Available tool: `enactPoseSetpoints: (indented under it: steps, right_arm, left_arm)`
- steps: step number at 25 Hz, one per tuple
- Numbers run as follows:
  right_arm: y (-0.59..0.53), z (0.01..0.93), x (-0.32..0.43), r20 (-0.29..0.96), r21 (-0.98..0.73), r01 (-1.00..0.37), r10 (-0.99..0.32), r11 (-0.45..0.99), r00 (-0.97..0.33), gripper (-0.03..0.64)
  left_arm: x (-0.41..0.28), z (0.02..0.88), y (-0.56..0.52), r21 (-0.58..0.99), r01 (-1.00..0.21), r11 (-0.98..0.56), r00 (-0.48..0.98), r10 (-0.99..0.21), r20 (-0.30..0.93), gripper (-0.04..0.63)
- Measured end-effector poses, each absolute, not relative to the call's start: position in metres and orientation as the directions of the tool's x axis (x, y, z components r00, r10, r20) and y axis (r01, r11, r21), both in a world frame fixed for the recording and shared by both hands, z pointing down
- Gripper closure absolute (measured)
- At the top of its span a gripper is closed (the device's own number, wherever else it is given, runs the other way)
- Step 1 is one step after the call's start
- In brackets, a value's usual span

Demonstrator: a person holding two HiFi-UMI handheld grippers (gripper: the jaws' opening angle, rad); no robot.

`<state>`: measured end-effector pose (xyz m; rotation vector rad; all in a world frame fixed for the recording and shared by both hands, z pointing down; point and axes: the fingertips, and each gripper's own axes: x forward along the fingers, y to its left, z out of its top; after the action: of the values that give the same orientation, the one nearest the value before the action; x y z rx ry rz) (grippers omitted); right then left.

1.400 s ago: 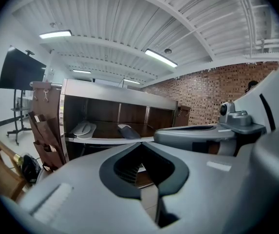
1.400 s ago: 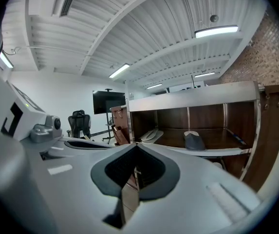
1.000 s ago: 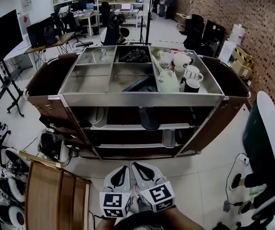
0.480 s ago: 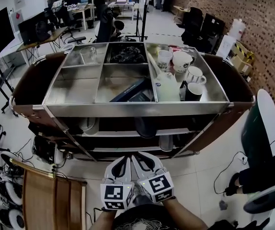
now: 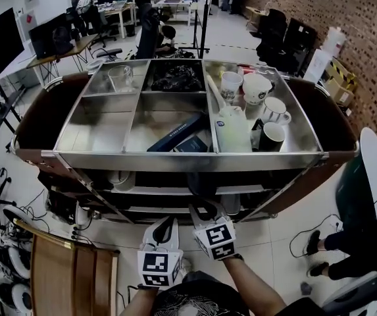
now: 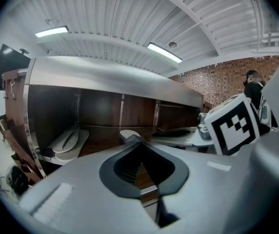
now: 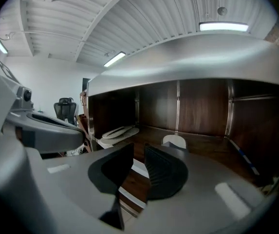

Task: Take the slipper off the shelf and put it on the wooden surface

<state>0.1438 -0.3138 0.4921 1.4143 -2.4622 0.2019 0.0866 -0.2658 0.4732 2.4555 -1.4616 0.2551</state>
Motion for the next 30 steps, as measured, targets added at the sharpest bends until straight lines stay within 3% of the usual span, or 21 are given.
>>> enactPoseSetpoints:
  steps: [11,22,25,30]
  right_arm:
    - [-0.384,0.541,0.174,0.428,0.059,-0.889,-0.816,0.455,-0.389,0.482]
    - [-0.418,0.572,0.177,0.505,0.062,-0.897,-0.789,0.437,-0.35,0.454]
    - [-0.418,0.575,0.18,0.525,0.099,-0.901,-0.792,0.422,-0.313,0.478]
    - [-0.419,0.574,0.185,0.537,0.114,-0.902,-0.789,0.416,-0.297,0.593]
  left_arm:
    - [0.08,0.479,-0.288,0.135,-0.907,-0.399,0.421,-0.852,0.311,0.589]
    - [0.068,0.484,-0.293,0.133,-0.935,-0.329,0.354,-0.878,0.321,0.589]
    - [0.066,0.485,-0.292,0.136,-0.938,-0.318,0.346,-0.879,0.327,0.589]
    - [0.066,0.486,-0.29,0.134,-0.939,-0.318,0.345,-0.879,0.33,0.589]
